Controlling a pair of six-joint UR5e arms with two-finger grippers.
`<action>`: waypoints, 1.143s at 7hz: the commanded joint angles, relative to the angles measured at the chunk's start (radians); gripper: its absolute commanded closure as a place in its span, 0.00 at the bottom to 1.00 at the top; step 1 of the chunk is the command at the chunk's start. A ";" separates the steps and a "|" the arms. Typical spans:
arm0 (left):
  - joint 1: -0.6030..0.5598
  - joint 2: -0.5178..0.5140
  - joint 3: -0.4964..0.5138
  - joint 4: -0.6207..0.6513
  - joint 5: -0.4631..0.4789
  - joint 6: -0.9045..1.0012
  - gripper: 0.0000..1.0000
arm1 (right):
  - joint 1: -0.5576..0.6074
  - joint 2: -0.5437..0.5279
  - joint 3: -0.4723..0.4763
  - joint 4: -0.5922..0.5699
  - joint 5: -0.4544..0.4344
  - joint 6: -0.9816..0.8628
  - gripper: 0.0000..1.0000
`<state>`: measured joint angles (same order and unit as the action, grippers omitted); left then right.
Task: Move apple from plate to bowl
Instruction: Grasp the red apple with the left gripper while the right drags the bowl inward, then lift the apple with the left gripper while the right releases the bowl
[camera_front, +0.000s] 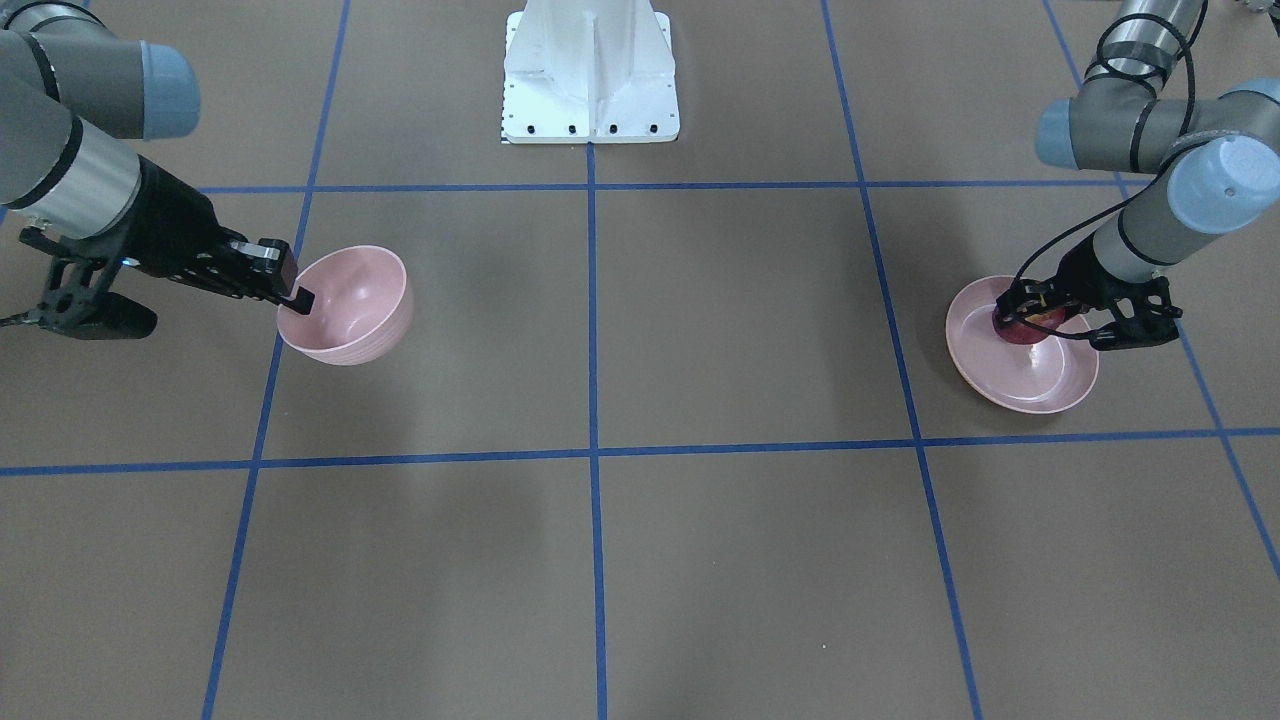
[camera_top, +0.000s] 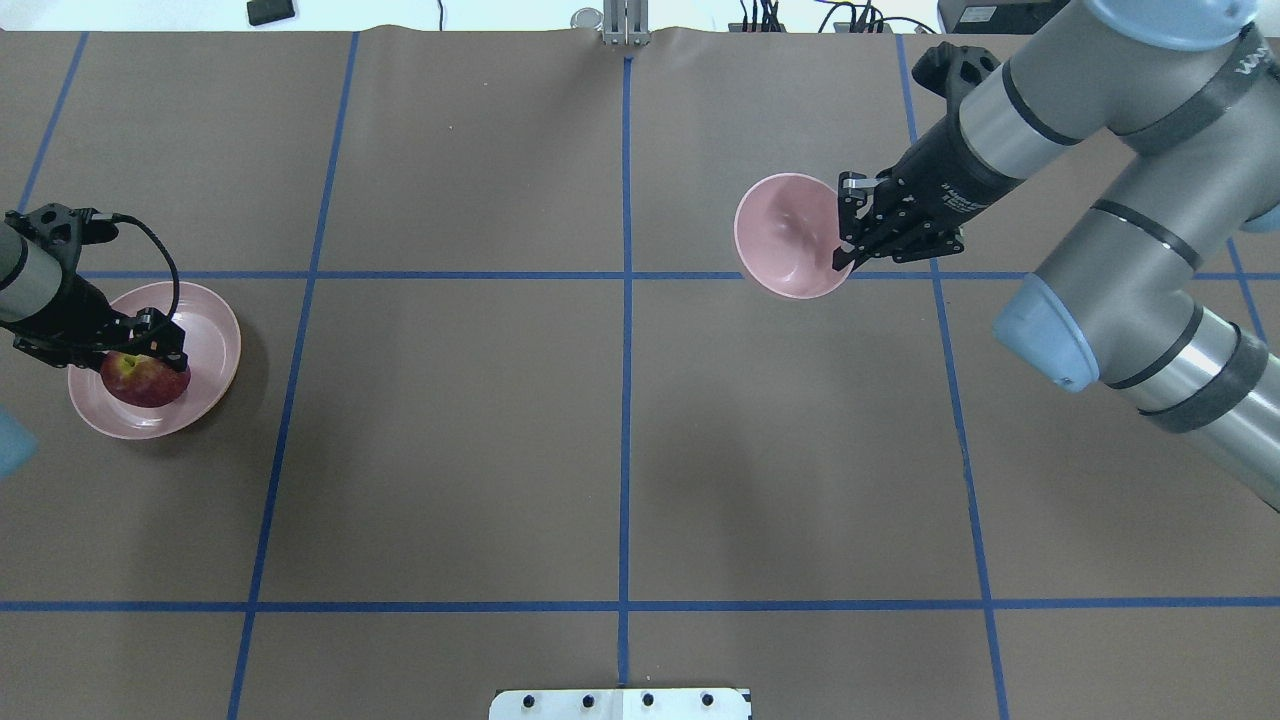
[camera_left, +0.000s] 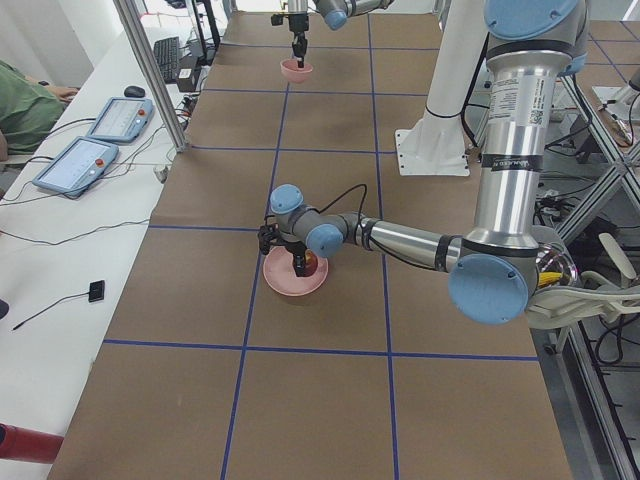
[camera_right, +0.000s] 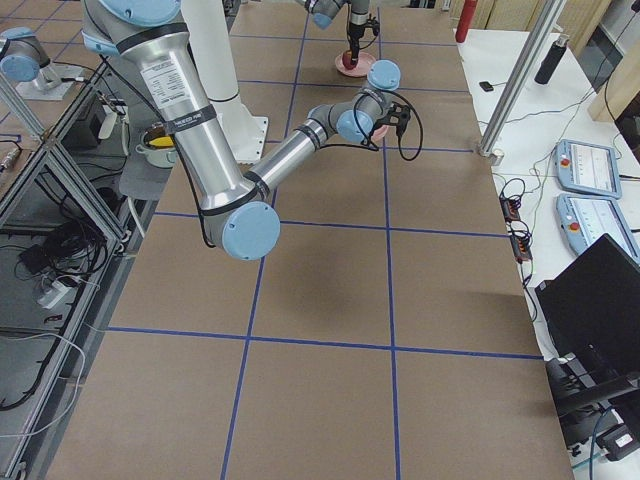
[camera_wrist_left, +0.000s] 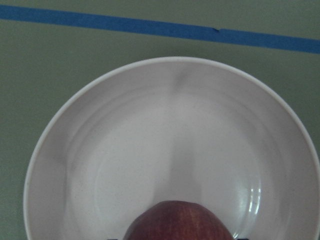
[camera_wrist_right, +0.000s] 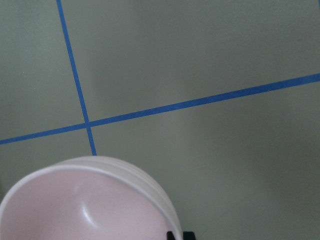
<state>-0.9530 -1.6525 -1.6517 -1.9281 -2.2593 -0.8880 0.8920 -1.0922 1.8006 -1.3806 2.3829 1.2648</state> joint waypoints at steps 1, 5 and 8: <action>-0.003 -0.109 -0.077 0.219 -0.005 0.000 1.00 | -0.085 0.076 -0.051 -0.035 -0.085 0.004 1.00; -0.006 -0.332 -0.160 0.547 -0.025 -0.005 1.00 | -0.169 0.296 -0.347 -0.028 -0.171 -0.013 1.00; -0.007 -0.382 -0.158 0.547 -0.049 -0.068 1.00 | -0.197 0.336 -0.475 0.056 -0.208 -0.030 1.00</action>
<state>-0.9599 -2.0203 -1.8103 -1.3820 -2.3006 -0.9407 0.7072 -0.7640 1.3729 -1.3739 2.1849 1.2398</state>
